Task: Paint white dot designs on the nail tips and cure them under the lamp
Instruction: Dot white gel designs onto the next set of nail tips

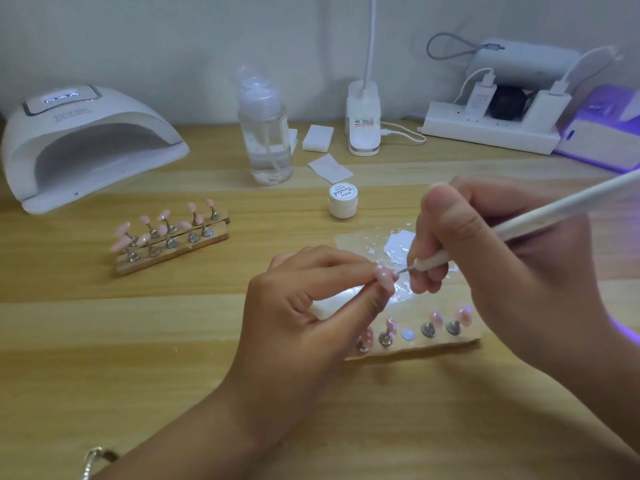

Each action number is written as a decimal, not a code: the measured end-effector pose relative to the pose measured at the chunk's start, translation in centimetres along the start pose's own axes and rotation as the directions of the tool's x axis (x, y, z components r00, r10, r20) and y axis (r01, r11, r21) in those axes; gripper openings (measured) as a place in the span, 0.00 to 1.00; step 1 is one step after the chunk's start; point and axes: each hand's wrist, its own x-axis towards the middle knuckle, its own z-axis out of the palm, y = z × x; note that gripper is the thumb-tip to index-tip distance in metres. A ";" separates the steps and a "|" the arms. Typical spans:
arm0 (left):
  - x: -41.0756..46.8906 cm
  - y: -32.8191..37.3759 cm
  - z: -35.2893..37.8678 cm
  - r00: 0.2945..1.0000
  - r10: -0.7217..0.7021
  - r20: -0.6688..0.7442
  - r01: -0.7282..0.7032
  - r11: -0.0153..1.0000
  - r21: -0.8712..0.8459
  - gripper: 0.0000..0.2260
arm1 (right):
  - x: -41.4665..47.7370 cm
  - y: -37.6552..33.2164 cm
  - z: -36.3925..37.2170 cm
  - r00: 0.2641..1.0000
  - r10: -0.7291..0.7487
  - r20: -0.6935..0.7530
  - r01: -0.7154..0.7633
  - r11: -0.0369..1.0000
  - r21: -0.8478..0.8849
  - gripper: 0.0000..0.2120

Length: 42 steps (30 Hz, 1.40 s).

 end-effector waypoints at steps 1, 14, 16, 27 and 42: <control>0.0 0.0 0.0 1.000 0.002 0.002 -0.002 1.000 0.000 0.03 | 0.0 0.0 0.1 1.000 0.007 0.007 -0.007 1.000 0.000 0.19; 0.0 -0.2 -0.1 0.999 0.020 0.037 -0.021 0.999 0.028 0.04 | 0.0 -0.1 0.3 0.999 0.016 0.036 -0.015 0.999 -0.030 0.18; 0.0 -0.2 -0.1 0.999 0.024 0.036 -0.025 0.999 0.030 0.04 | 0.0 -0.1 0.3 0.999 0.017 0.043 -0.015 0.999 -0.038 0.18; 0.0 -0.1 -0.2 0.998 0.037 0.047 -0.038 0.999 0.028 0.04 | 0.0 0.0 0.3 0.999 0.005 0.049 -0.005 1.000 -0.015 0.17; 0.0 -0.1 -0.2 0.996 0.058 0.060 -0.061 0.998 0.035 0.04 | 0.0 0.1 0.4 0.998 0.008 0.069 -0.005 0.999 -0.050 0.18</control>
